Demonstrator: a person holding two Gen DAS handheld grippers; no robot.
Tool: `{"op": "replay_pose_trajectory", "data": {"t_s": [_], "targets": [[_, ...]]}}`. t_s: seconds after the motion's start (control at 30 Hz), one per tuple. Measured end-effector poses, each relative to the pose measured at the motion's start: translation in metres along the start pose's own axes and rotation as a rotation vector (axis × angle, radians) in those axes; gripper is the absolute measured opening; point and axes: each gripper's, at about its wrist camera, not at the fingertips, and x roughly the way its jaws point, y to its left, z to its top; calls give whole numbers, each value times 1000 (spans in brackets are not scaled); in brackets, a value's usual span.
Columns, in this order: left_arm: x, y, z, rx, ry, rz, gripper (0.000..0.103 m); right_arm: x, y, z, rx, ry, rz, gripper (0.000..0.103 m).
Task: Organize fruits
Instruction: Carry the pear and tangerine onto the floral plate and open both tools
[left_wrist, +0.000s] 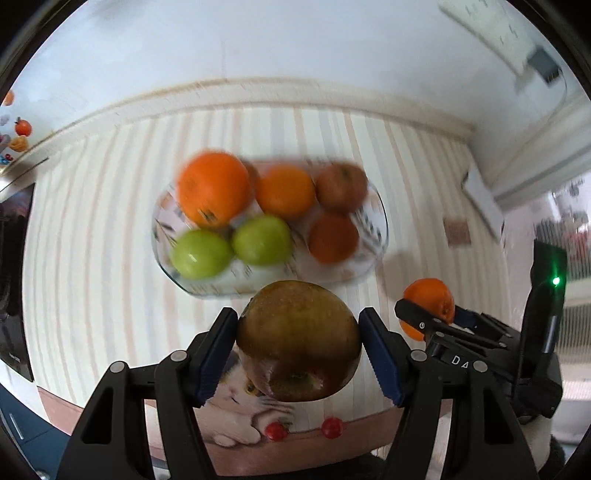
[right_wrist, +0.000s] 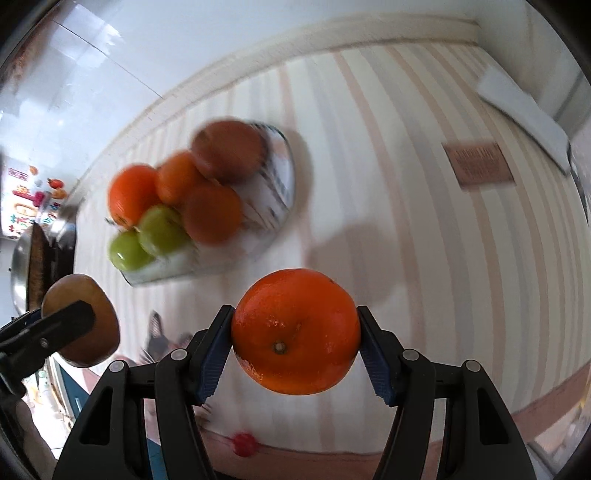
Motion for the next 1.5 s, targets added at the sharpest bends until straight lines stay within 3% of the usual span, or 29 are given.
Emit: {"op": "replay_pose_trajectory", "data": {"t_s": [0.27, 0.53, 0.73, 1.2, 1.5], "targets": [[-7, 63, 51, -96, -48, 50, 66, 11, 28, 62, -25, -36, -1, 67], [49, 119, 92, -163, 58, 100, 66, 53, 36, 92, -11, 1, -43, 67], [82, 136, 97, -207, 130, 59, 66, 58, 34, 91, 2, 2, -53, 67], [90, 148, 91, -266, 136, 6, 66, 67, 19, 88, 54, -2, -30, 70], [86, 147, 91, -269, 138, 21, 66, 60, 23, 90, 44, -7, -14, 91]]}}
